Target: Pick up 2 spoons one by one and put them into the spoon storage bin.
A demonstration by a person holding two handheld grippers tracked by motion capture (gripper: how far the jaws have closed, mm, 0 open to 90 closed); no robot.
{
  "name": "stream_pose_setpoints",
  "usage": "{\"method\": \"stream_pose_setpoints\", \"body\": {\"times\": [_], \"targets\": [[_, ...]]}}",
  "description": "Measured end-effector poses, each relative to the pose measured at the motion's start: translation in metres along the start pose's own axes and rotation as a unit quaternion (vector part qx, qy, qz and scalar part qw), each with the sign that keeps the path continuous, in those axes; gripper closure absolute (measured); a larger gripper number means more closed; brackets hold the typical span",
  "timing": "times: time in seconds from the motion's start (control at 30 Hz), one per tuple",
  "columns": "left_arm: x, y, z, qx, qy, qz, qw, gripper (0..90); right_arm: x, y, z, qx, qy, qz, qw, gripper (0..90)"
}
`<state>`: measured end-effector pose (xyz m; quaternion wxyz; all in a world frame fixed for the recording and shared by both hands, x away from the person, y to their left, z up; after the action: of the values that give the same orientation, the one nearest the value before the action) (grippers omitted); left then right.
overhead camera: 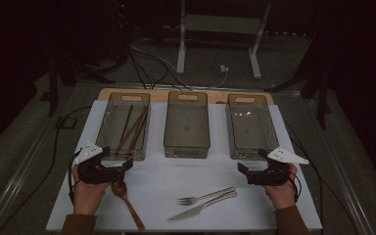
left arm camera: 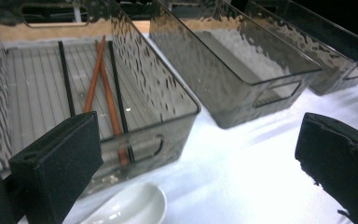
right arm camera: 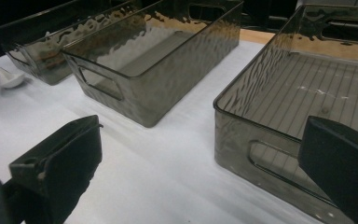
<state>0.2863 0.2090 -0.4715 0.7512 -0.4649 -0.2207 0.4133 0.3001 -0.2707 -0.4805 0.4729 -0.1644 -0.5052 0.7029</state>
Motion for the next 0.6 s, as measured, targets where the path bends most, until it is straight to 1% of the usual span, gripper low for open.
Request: {"method": "stream_pose_setpoints", "body": {"times": [0.07, 0.3, 0.4, 0.53, 0.6], "targets": [[-0.001, 0.004, 0.001, 0.006, 0.001, 0.003, 1.0, 1.6, 0.0, 0.0, 0.0, 0.001, 0.001, -0.002, 1.0, 0.0], [-0.006, 0.017, 0.005, 0.025, 0.002, 0.001, 0.9997, 1.6, 0.0, 0.002, 0.0, 0.002, 0.002, -0.003, 1.0, 0.0], [-0.009, 0.023, 0.006, 0.033, 0.002, 0.004, 0.9994, 1.6, 0.0, 0.002, 0.0, 0.002, 0.001, -0.003, 1.0, 0.0], [-0.014, 0.03, 0.006, 0.049, 0.001, 0.004, 0.9988, 1.6, 0.001, 0.002, 0.0, 0.002, 0.0, -0.002, 1.0, 0.0], [-0.017, 0.034, 0.007, 0.053, -0.001, 0.005, 0.9986, 1.6, 0.001, 0.002, 0.0, 0.001, -0.001, -0.002, 1.0, 0.0]]}}
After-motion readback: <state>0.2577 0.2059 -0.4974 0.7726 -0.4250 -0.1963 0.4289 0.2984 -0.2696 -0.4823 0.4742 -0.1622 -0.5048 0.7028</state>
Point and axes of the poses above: each handheld gripper's, and its own axes: z roughly backward along the jaws, y roughly out of its underside, x roughly to its left, the point moved 3 cm from there along -z, roughly forward along the jaws, and after that the axes turned 9 degrees about -z, right-handed, at the moved point
